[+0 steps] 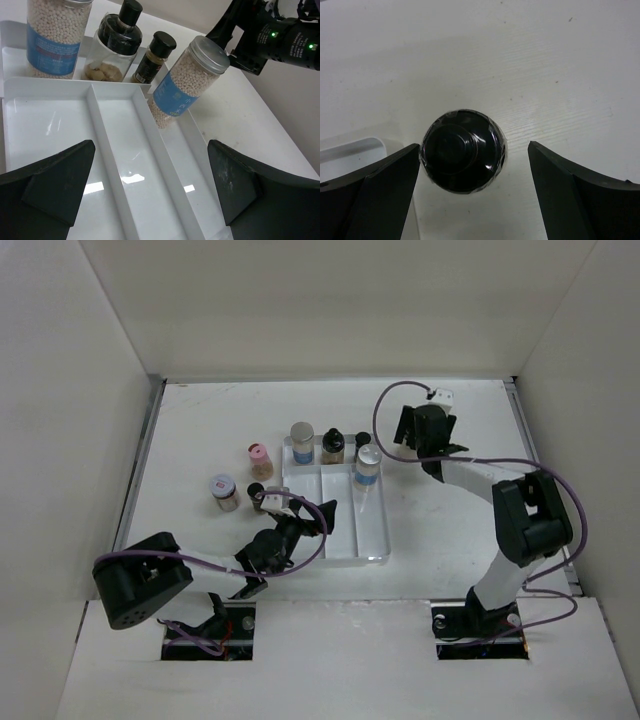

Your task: Organize the condiment bottles

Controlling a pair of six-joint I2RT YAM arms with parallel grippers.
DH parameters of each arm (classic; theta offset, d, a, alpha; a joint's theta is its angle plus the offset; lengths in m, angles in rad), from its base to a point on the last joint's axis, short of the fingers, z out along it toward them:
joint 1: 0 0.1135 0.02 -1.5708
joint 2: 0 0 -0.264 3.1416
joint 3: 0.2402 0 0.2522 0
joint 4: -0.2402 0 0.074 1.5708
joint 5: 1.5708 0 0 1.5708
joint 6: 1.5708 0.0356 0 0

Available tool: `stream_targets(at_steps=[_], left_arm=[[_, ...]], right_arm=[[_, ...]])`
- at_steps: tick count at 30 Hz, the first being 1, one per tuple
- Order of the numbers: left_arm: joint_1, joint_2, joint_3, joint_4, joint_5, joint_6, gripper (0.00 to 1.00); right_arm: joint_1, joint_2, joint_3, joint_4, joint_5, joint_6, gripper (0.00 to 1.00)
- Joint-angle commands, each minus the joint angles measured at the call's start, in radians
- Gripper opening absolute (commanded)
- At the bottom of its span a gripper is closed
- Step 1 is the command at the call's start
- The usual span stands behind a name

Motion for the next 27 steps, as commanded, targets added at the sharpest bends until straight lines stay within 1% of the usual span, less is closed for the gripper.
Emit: stream_targets(at_steps=[1,3,5,6,7,8,12,15,17,18,22,24,27], left_arm=[[0.000,0.001,0.034,0.037,0.010,-0.009,1.00],[0.000,0.001,0.034,0.037,0.010,-0.009,1.00],[0.001,0.010,0.034,0.037,0.010,-0.011,1.00],[0.001,0.010,0.034,0.037,0.010,-0.011,1.00],[0.001,0.007,0.034,0.037,0.010,-0.011,1.00],[0.001,0.007,0.034,0.037,0.010,-0.011,1.00],[0.004,0.016,0.035,0.037,0.010,-0.011,1.00],[0.006,0.021,0.038,0.037,0.016,-0.011,1.00],[0.009,0.027,0.041,0.037,0.016,-0.011,1.00],[0.009,0.027,0.041,0.037,0.016,-0.012,1.00],[0.015,0.030,0.044,0.037,0.017,-0.012,1.00],[0.021,0.026,0.046,0.037,0.017,-0.012,1.00],[0.026,0.016,0.044,0.036,0.016,-0.012,1.00]], right_arm=[[-0.013,0.032,0.078,0.057,-0.029,-0.006,0.89],[-0.010,0.050,0.075,0.068,-0.016,-0.003,0.80],[-0.009,0.050,0.052,0.103,0.007,-0.003,0.65],[-0.009,0.030,0.032,0.117,0.023,-0.003,0.60],[-0.004,-0.005,0.002,0.128,0.042,-0.003,0.58],[0.000,-0.038,-0.027,0.139,0.056,-0.001,0.57],[0.057,-0.302,-0.205,0.127,0.089,0.042,0.57],[0.126,-0.504,-0.308,0.036,0.109,0.078,0.57],[0.187,-0.604,-0.357,-0.016,0.117,0.108,0.57],[0.215,-0.634,-0.374,-0.031,0.119,0.120,0.57],[0.391,-0.740,-0.417,-0.077,0.166,0.189,0.56],[0.445,-0.740,-0.414,-0.085,0.180,0.218,0.56],[0.506,-0.688,-0.387,-0.075,0.182,0.230,0.56]])
